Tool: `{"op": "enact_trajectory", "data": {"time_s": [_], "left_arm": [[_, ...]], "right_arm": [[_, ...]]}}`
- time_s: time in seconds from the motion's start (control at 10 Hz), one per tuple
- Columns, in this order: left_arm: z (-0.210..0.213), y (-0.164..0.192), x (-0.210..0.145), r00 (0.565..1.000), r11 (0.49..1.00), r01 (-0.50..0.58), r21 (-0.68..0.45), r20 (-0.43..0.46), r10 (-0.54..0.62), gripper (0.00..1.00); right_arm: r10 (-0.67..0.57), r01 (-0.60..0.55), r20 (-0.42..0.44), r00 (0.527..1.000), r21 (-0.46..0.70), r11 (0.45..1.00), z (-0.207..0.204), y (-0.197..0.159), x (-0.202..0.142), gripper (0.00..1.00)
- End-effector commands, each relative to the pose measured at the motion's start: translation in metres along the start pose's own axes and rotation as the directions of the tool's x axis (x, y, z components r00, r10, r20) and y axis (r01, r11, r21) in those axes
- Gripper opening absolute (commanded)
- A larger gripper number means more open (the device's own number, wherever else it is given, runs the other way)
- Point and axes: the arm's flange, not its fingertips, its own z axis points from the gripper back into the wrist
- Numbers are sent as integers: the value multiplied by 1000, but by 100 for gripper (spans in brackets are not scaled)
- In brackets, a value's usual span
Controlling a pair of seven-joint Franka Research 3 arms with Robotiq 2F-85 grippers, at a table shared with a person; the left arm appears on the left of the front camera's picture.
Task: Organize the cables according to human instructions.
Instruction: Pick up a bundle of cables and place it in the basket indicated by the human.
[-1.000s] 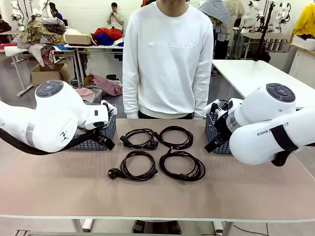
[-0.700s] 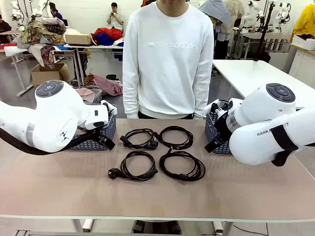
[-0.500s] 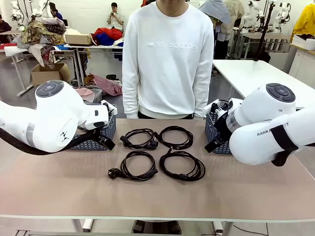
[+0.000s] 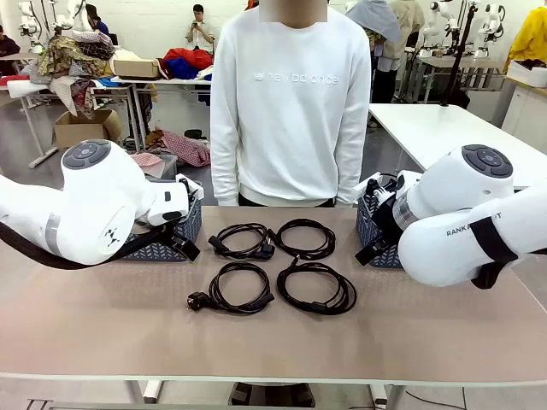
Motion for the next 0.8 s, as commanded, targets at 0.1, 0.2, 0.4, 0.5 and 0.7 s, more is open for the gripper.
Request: {"op": "enact_trajectory", "data": {"time_s": [0.1, 0.2, 0.4, 0.5, 0.7], "left_arm": [[23, 7, 10, 999, 999, 33, -11, 37, -32, 100], [33, 13, 13, 998, 999, 33, -29, 45, -32, 100], [53, 22, 22, 996, 996, 79, -44, 55, -77, 100], [65, 28, 25, 992, 989, 114, -97, 71, -107, 100], [89, 44, 28, 980, 963, 175, -206, 129, -151, 100]], "right_arm": [[21, -24, 65, 998, 40, 999, 20, -15, 11, 100], [41, -44, 72, 997, 42, 998, 28, -21, 15, 100], [62, -70, 87, 994, 95, 993, 42, -35, 19, 100], [78, -91, 94, 992, 140, 986, 51, -43, 19, 100], [88, -119, 133, 987, 242, 963, 72, -60, 19, 100]]}}
